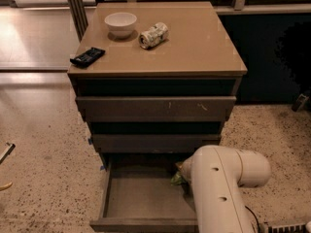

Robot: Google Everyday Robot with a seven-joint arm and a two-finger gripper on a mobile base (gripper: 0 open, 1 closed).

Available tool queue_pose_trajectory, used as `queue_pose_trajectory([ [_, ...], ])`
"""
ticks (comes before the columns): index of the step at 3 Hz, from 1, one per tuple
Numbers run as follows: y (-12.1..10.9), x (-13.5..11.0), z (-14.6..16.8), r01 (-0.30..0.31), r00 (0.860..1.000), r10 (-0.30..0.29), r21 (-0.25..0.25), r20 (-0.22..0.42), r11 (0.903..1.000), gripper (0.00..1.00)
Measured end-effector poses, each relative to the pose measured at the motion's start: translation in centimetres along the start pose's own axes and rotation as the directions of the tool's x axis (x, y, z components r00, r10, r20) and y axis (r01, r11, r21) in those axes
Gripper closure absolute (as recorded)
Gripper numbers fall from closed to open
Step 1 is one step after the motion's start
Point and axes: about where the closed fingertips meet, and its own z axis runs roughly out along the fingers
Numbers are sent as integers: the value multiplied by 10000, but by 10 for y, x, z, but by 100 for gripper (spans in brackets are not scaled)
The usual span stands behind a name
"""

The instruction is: Pick green rice chip bag from bottom drawer and place on counter

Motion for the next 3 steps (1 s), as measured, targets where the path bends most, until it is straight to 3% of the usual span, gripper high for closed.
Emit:
queue_pose_trajectory([
  [1,-9,6,10,-141,9995,147,219,-283,9997,19],
  [3,-15,7,14,-120,9988,135,332,-468,9994,65],
])
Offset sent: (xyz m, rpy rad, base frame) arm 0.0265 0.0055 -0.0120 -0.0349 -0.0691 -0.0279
